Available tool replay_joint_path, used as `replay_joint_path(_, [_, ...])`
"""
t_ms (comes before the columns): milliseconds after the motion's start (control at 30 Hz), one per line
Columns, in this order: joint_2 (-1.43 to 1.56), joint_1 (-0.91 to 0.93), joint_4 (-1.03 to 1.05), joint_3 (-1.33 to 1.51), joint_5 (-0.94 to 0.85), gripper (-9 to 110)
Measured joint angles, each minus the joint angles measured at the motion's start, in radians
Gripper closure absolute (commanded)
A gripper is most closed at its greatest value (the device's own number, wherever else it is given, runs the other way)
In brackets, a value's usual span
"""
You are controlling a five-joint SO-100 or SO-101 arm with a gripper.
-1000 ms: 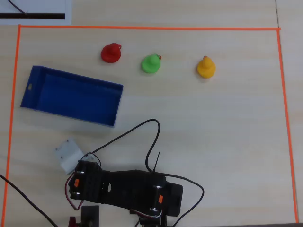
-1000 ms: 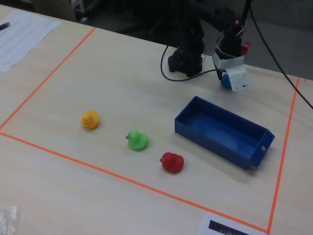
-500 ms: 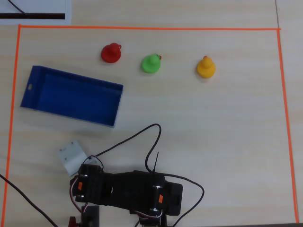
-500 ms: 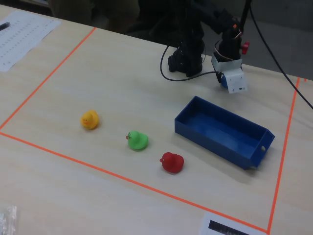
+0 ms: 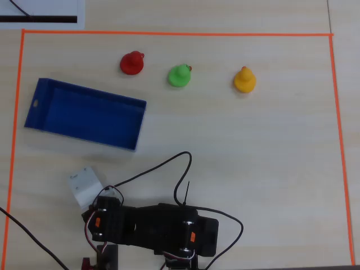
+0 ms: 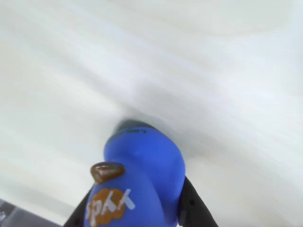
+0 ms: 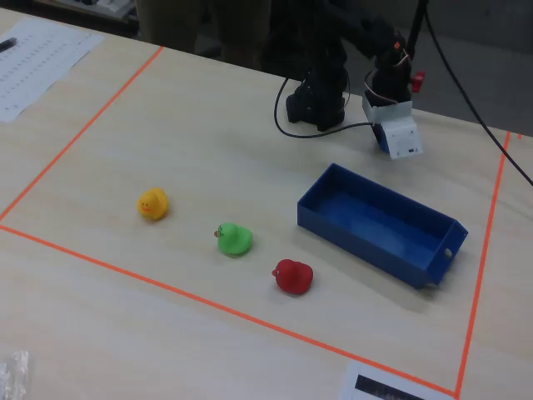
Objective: Grasp blue duck and put it into box.
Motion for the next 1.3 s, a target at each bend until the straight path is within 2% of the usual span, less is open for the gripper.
replay_joint_path(133, [0.077, 0.138, 0.173, -0.104, -0.066, 101])
replay_joint_path(267, [0.141, 0.357, 0.351, -0.359, -0.130, 101])
replay_joint_path(333, [0.130, 0.472, 0.370, -0.488, -0.138, 101])
replay_joint_path(500, [0.040, 0.686, 0.202, -0.600, -0.081, 101])
replay_joint_path(700, [-0.169, 0.718, -0.153, -0.422, 0.060, 100])
replay_joint_path(767, [-0.221, 0.718, -0.236, -0.393, 0.063, 80])
replay_joint_path(933, [-0.241, 0.724, -0.284, -0.387, 0.055, 62])
replay_joint_path(967, [-0.241, 0.732, -0.279, -0.387, 0.044, 62])
replay_joint_path(1100, [-0.179, 0.795, -0.184, -0.436, -0.017, 79])
replay_joint_path(1167, [-0.129, 0.830, -0.109, -0.492, -0.051, 82])
replay_joint_path(1267, [-0.064, 0.888, -0.011, -0.563, -0.101, 101])
replay_joint_path(1300, [-0.035, 0.914, 0.009, -0.572, -0.123, 101])
